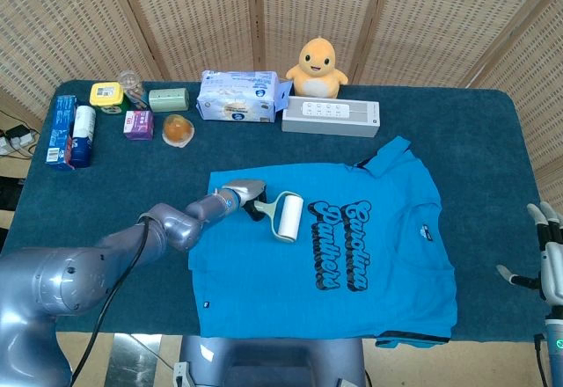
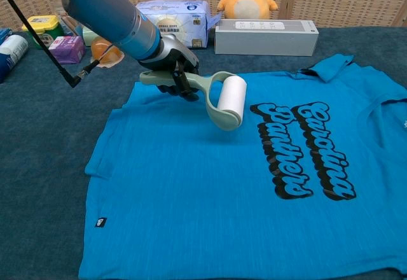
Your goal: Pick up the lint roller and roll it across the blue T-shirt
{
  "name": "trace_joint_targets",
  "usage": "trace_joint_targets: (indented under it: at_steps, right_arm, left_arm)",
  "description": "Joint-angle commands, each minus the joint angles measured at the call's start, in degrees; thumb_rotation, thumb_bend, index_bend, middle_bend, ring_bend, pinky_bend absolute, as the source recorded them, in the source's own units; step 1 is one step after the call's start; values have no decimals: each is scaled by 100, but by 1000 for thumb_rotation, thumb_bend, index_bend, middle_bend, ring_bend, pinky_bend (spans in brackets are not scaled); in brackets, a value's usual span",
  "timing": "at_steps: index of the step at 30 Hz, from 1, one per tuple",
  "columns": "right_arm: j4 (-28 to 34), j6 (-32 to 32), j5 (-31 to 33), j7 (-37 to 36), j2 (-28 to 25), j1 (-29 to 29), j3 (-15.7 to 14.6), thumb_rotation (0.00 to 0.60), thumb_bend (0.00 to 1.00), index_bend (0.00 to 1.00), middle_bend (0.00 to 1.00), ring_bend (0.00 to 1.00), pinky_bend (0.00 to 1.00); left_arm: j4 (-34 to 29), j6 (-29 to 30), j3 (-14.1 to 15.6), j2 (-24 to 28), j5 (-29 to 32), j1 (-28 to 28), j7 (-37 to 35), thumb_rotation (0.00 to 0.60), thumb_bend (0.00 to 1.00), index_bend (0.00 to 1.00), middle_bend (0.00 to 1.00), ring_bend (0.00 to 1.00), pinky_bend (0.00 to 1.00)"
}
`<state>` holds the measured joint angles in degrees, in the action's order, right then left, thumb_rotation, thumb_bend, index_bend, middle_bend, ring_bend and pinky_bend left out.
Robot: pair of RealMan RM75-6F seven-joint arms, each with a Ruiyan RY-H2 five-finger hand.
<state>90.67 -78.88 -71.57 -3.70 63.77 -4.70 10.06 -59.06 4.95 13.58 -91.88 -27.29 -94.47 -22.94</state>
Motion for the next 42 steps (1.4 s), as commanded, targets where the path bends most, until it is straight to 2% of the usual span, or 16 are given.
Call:
trace_joint_targets:
  at_steps: [1,10,23,31,37,42]
  right_arm:
    - [-21,37,7,-68,-18,-4,1,600,27,43,0,0,0]
    - [17,-35,-69,-176,-74,28,-2,600,27,42,0,0,0]
    - [35,-45,-78,-124,-66,24,-20,600,28,42,0,0,0]
    - [53,-71,-84,-137,-79,34,-16,600,29,42,0,0,0]
    - [69,-105,-101,-147,-91,44,-14,600,29,42,0,0,0]
    - [82,-132,-117,-145,-98,53,-16,600,28,42,0,0,0]
  left_arm:
    - [180,-208,264,-185,199,-343,-249,600,702,1000,1000,863,1000]
    - [479,-334,724,-560,321,-678,-721,600,699,1000,1000,863,1000]
    - [650,-541,984,-679,55,-789,-1127,600,697,1000,1000,863,1000]
    - [553,-229,1367,-721,-88,-846,-1231,600,694,1000,1000,863,1000]
    - [302,-37,1645,-695,-23,-947,-1240,600,692,1000,1000,863,1000]
    - [16,348,1935,-662,86,-986,-1104,600,688,1000,1000,863,1000]
